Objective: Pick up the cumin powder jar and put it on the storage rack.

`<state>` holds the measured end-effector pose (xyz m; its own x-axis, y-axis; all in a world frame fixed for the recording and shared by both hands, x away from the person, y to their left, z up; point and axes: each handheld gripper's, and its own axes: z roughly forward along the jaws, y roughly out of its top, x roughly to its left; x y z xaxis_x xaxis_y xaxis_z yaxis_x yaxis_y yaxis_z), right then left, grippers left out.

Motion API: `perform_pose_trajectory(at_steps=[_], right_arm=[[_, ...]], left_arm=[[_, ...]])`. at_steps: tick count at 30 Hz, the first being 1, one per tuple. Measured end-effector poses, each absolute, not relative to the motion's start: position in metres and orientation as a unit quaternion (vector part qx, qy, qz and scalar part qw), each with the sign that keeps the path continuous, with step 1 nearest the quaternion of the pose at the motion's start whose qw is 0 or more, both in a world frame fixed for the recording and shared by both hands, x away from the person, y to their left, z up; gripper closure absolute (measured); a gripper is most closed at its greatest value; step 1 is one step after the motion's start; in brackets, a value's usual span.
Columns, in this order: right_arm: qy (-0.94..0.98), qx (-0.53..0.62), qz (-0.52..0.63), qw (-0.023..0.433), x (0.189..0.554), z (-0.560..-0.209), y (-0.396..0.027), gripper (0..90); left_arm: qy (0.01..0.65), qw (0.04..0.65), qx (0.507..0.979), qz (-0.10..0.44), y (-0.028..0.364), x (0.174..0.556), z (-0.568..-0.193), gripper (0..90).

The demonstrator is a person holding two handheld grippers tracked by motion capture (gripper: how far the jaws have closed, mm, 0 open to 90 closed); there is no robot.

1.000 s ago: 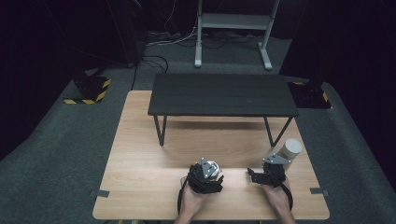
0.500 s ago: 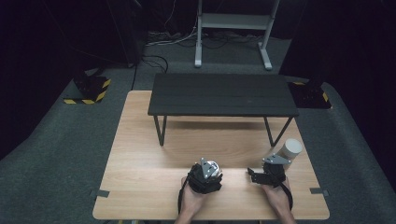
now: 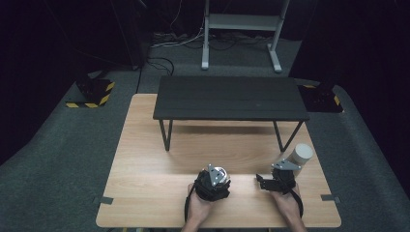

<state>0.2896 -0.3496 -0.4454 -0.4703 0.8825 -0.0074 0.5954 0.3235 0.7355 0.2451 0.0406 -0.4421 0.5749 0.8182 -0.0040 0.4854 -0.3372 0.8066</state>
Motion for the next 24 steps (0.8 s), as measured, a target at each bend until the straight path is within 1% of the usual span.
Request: perform_pose_trajectory(at_steps=[10, 16, 24], right_arm=[[0.787, 0.469, 0.342, 0.21, 0.29, -0.445, -0.35, 12.6], [0.787, 0.469, 0.342, 0.21, 0.29, -0.445, -0.35, 12.6], [0.787, 0.469, 0.342, 0.21, 0.29, -0.445, -0.35, 12.6]], left_arm=[[0.404, 0.393, 0.799, 0.208, 0.037, 0.244, -0.437, 31.3], [0.406, 0.399, 0.796, 0.206, 0.038, 0.244, -0.434, 31.3], [0.402, 0.399, 0.798, 0.205, 0.039, 0.245, -0.421, 31.3]])
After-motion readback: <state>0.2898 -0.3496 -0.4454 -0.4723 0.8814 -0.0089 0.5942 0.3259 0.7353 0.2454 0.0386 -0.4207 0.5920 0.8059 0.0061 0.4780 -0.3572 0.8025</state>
